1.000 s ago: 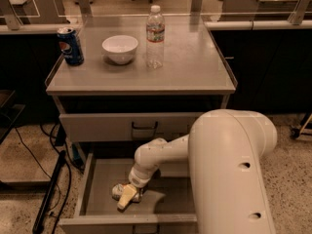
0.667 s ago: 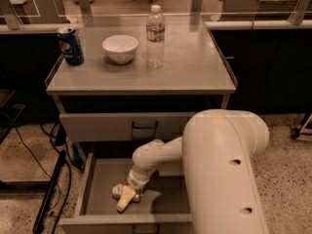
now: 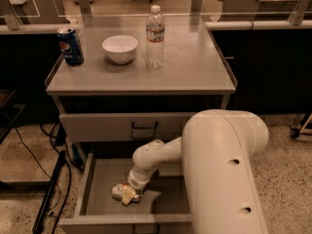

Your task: Pick 7up can from middle drawer and place on counter

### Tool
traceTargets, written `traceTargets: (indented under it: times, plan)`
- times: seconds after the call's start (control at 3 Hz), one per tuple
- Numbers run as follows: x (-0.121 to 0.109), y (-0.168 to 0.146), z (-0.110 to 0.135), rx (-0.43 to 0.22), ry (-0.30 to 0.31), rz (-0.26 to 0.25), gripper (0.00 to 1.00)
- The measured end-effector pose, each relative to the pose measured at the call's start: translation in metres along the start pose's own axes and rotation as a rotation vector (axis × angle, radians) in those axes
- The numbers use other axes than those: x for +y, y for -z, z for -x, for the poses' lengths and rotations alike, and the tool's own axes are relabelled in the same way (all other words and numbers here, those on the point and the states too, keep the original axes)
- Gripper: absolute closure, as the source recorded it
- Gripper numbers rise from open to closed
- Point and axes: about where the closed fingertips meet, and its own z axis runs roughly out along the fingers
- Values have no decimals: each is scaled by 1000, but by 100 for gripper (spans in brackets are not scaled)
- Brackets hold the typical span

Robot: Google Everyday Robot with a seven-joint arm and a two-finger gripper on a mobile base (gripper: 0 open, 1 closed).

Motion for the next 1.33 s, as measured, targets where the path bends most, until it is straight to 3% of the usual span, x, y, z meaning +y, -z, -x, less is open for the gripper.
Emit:
traceTargets:
  times: [0.33, 0.67, 1.0, 1.33]
  plan:
    - [0, 0, 0, 0, 0, 0, 60]
    - [0, 0, 0, 0, 0, 0, 91]
    - [1, 2, 0, 1, 2, -4, 100]
    - [18, 23, 1, 16, 23, -52, 100]
